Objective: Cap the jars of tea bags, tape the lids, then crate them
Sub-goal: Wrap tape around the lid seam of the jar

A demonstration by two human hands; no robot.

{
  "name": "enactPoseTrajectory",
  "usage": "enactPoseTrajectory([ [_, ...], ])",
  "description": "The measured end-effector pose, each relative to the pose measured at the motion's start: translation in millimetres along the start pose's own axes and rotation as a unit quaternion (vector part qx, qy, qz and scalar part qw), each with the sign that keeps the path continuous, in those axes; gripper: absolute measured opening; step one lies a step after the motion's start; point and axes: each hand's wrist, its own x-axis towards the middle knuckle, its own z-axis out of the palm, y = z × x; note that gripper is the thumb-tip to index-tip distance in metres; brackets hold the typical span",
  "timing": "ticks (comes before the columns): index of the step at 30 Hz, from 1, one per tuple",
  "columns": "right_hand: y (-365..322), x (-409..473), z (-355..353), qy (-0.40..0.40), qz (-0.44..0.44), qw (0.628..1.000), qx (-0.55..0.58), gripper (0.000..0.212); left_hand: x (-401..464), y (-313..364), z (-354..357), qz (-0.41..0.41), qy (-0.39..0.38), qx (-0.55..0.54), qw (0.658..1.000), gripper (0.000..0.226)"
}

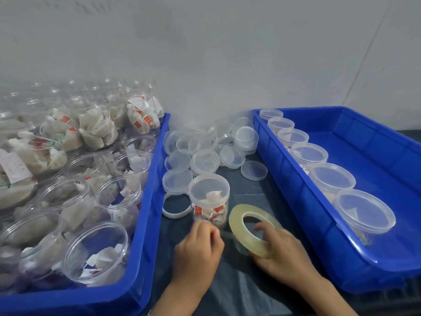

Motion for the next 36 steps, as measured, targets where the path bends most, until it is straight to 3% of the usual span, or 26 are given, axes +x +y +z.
enactPoseTrajectory([
  [2, 3.9, -8.4, -3.1, -0.009, -0.04, 0.999, -0.024, 0.026, 3.1, -7.1, -5.0, 0.012, 0.03, 0.008, 0.999, 0.017],
  [4, 3.3, -14.3, -5.3, 0.003, -0.051, 0.997, -0.053, 0.022, 3.6, -9.3, -9.1, 0.037, 0.056, 0.018, 0.998, 0.011],
  [6, 2.8, -14.1, -9.9, 0.056, -0.038, 0.996, -0.059, 0.033, 1.6, -11.9, -8.1, 0.024, 0.086, -0.001, 0.996, 0.007],
  [8, -0.9, -11.0, -18.7, 0.07, 0.002, 0.997, -0.036, 0.04, 1.7, -15.8, -6.1, -0.048, 0.115, -0.043, 0.991, 0.005],
  [11, -1.5, -8.8, -25.2, 0.035, 0.004, 0.999, 0.011, 0.06, 9.7, -19.9, -3.6, -0.147, 0.137, -0.08, 0.976, 0.026],
  [17, -10.3, 6.0, -36.7, 0.187, 0.011, 0.979, -0.077, 0.04, 13.2, -15.5, 0.4, -0.156, 0.131, -0.087, 0.975, 0.032],
  [27, -6.1, 23.1, -33.9, 0.176, 0.012, 0.983, -0.049, 0.055, 13.2, -10.9, 4.9, -0.171, 0.117, -0.093, 0.974, 0.035],
  [31, -3.0, 24.2, -30.8, 0.176, 0.012, 0.982, -0.062, 0.052, 14.7, -13.4, 5.3, -0.164, 0.116, -0.074, 0.977, 0.024],
  [36, 1.5, 26.3, -27.5, 0.184, 0.012, 0.98, -0.077, 0.047, 17.1, -13.8, 7.1, -0.16, 0.108, -0.071, 0.979, 0.033],
])
